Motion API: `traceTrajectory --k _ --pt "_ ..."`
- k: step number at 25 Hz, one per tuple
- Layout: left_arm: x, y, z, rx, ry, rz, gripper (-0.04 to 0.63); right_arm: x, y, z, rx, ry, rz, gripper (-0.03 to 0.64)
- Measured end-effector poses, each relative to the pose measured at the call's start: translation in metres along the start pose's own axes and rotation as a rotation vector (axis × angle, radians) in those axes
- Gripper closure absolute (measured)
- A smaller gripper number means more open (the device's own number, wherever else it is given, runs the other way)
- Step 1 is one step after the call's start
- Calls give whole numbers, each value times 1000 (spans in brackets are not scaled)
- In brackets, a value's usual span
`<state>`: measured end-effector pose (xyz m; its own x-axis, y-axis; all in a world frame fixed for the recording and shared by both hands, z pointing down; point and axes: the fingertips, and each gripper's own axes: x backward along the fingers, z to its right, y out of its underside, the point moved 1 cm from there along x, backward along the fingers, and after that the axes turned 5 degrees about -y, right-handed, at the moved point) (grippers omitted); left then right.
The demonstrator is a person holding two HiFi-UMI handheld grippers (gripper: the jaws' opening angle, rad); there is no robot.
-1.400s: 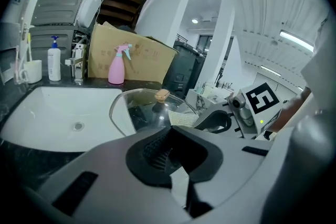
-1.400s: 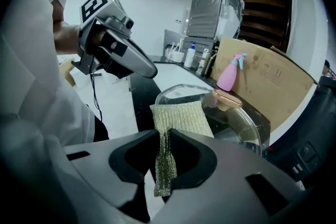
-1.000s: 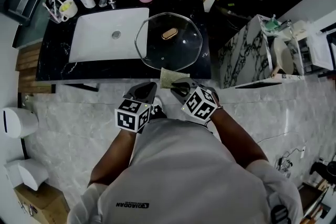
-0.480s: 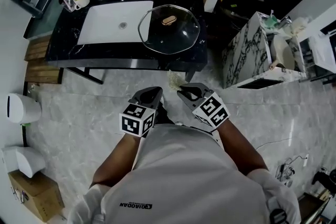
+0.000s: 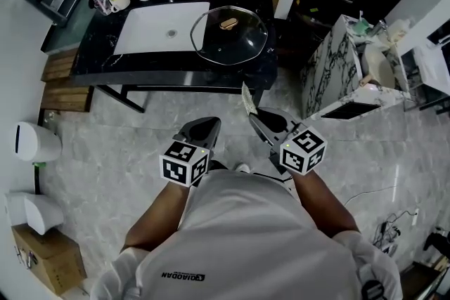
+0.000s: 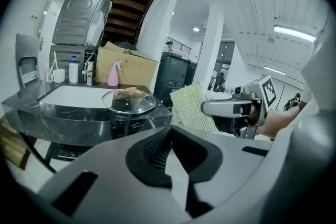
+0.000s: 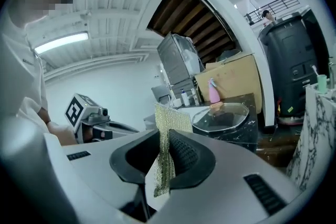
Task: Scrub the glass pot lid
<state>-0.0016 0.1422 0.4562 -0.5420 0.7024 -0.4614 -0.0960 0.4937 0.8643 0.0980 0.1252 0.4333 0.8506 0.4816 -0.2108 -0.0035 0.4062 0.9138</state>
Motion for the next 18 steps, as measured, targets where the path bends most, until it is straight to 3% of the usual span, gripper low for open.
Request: traceTrajectory --k 10,18 --pt "19 -14 -7 -20 32 20 580 0 -3 -23 -33 52 27 534" --pt "32 -2 -25 -14 58 -18 580 -9 0 -40 -48 80 13 534"
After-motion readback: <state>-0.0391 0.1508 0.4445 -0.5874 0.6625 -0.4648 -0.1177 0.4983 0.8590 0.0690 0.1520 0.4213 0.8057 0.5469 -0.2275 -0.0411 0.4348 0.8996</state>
